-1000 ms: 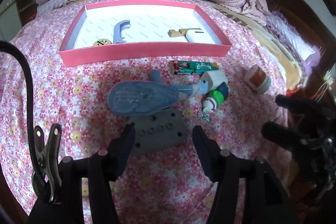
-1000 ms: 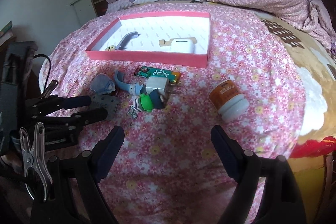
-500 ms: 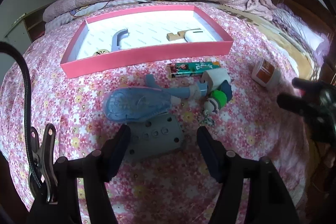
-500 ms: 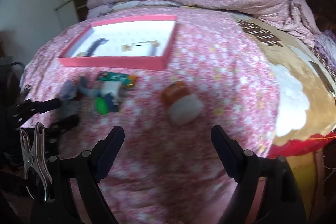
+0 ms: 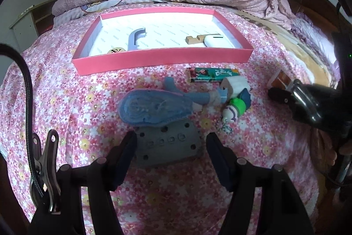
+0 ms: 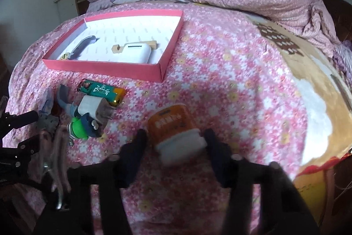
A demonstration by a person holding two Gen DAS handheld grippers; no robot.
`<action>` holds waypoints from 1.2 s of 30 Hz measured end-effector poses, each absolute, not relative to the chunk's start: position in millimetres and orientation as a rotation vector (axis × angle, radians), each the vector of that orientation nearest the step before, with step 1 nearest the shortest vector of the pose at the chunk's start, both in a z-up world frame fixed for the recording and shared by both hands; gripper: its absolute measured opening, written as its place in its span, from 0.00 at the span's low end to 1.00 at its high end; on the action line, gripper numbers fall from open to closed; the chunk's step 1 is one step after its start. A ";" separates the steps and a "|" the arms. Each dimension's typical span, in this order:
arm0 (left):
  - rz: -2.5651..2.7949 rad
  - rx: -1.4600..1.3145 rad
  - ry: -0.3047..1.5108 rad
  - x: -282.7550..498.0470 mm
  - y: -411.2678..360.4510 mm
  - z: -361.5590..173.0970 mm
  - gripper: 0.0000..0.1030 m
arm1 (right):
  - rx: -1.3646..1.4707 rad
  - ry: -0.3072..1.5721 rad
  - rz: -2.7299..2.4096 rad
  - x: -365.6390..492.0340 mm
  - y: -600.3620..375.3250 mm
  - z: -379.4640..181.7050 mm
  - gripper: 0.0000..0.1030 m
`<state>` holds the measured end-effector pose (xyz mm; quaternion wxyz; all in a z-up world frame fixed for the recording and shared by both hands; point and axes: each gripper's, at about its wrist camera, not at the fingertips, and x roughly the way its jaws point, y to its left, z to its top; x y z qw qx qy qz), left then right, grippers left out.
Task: Organize rigid objects
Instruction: 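Grasp the orange-labelled jar with the right tool while the left tool grasps the grey holed block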
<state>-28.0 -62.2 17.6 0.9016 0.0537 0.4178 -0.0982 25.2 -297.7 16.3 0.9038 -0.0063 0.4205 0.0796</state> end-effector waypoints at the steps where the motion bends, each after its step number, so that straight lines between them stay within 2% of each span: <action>1: -0.199 0.118 0.872 -26.8 -63.0 15.8 0.67 | -0.001 0.868 0.164 24.2 -298.0 16.1 0.45; 10: -0.229 0.133 0.879 -32.4 -55.6 19.2 0.66 | 0.072 0.852 0.236 -1.0 -279.9 21.4 0.43; 12: -0.252 0.127 0.889 -34.9 -49.8 21.1 0.56 | 0.081 0.861 0.247 -4.9 -275.4 18.1 0.43; 17: -0.300 0.142 0.907 -40.6 -43.5 21.2 0.56 | 0.054 0.860 0.244 -9.4 -267.8 10.5 0.42; 19: -0.294 0.180 0.889 -44.2 -48.2 18.9 0.58 | 0.044 0.856 0.237 -10.1 -266.4 9.9 0.42; 21: -0.289 0.215 0.882 -46.4 -55.1 17.1 0.66 | 0.041 0.848 0.234 -11.8 -266.2 9.4 0.42; 23: -0.288 0.225 0.876 -47.3 -58.8 14.9 0.69 | 0.040 0.839 0.233 -14.0 -266.6 8.7 0.42; 31: -0.187 0.209 0.853 -42.7 -54.0 19.3 0.70 | 0.047 0.816 0.242 -18.1 -268.3 7.1 0.43; 36: -0.182 0.186 0.903 -33.7 -53.9 10.5 0.72 | 0.079 0.804 0.258 -19.9 -272.1 6.6 0.44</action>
